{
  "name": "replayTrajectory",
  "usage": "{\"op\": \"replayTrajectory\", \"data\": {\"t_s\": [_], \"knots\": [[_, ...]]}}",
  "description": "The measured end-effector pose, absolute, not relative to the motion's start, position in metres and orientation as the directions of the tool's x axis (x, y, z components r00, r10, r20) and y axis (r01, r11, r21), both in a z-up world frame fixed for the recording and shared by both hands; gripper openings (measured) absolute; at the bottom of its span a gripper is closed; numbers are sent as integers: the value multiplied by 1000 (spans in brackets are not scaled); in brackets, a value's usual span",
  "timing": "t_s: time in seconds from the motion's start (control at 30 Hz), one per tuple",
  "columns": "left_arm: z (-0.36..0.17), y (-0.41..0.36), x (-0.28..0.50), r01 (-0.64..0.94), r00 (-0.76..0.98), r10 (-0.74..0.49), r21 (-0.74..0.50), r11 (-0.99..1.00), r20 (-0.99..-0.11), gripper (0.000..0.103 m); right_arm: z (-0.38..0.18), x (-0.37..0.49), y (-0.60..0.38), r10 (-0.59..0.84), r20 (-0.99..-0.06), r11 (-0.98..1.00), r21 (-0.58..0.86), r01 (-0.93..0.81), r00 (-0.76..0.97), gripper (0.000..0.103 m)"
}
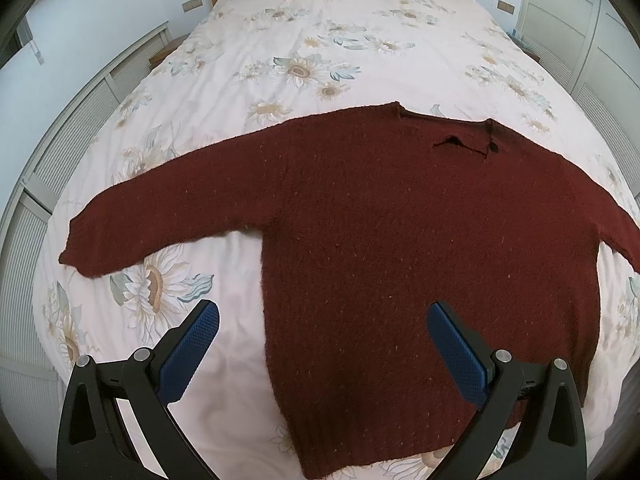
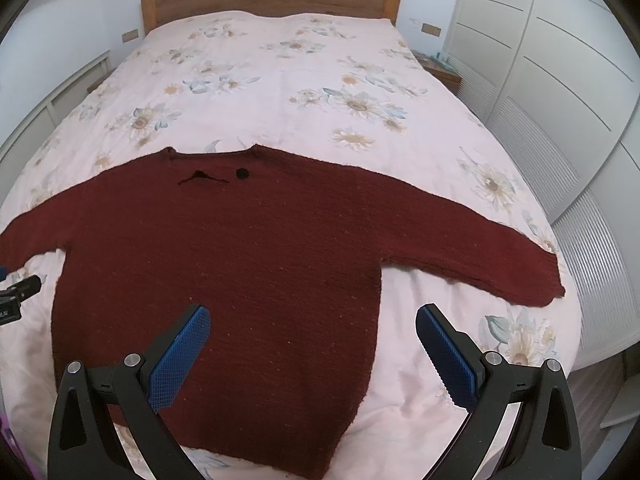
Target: Fold small clothes
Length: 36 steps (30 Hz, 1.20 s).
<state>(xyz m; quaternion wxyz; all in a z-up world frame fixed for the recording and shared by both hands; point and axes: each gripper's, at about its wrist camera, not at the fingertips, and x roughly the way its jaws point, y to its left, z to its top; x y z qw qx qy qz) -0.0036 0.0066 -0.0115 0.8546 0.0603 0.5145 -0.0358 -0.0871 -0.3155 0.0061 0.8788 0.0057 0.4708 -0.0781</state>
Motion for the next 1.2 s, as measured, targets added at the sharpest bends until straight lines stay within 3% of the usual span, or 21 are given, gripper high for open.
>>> {"op": "replayTrajectory", "data": {"t_s": [0.7,0.87,1.07,1.2], "knots": [[-14,7,-5,119,492,22,93,989,-870,102,5,-87,-317,-134,-828,988,-68,140,544,102],[-18,11,1,98,474,0,53,994,-880,102,1,-85,-322,-118,-811,990,-50,133,574,102],[-16,20,26,82,578,-43,6,997,-815,102,-17,-63,-369,-172,-788,981,-83,176,591,102],[-23,19,45,81,496,-43,-3,997,-867,102,-30,-43,-431,-213,-808,961,-71,267,549,102]]}}
